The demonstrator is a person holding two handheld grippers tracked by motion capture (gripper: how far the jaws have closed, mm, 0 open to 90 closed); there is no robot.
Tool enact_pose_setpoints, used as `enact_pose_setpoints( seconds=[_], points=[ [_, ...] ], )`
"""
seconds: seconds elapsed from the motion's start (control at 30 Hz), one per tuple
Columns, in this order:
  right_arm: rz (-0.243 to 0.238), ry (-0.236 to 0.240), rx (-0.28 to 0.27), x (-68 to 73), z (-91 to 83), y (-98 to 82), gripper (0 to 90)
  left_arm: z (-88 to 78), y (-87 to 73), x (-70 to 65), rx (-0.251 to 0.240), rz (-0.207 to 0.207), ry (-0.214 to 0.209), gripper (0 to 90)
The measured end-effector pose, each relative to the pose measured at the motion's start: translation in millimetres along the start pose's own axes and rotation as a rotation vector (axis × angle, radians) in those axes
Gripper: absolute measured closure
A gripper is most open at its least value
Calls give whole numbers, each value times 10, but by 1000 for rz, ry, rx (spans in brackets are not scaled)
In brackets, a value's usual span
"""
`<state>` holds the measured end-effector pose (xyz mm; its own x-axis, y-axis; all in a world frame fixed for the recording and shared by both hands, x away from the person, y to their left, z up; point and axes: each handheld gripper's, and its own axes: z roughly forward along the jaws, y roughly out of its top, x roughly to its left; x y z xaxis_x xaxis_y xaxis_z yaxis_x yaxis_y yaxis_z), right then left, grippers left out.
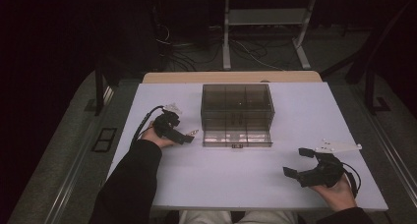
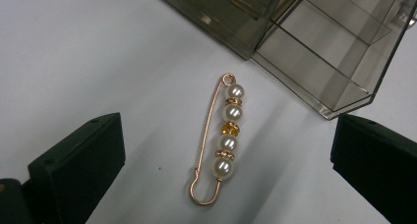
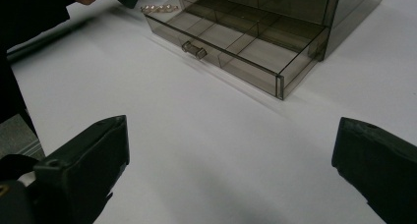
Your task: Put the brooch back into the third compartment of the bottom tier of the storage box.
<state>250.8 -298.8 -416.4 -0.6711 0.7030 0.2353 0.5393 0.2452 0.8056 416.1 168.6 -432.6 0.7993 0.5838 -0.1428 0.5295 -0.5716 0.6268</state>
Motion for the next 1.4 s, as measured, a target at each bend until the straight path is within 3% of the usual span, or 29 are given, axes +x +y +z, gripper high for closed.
enact_pose_setpoints(
  seconds=[0.17,0.4,0.7,1.03,1.4],
  points=[
    [0,1,0,-1,-1,-1,3,33,1,-1,15,9,-4,16],
    [-1,1,1,1,0,-1,3,52,-13,13,26,11,-18,127],
    [-1,3,4,2,3,-3,3,47,-25,34,32,25,-21,195],
    [2,5,8,2,5,-5,4,44,-15,11,15,36,4,402],
    [-2,10,12,1,9,-7,4,36,-21,11,28,79,30,573]
  ],
)
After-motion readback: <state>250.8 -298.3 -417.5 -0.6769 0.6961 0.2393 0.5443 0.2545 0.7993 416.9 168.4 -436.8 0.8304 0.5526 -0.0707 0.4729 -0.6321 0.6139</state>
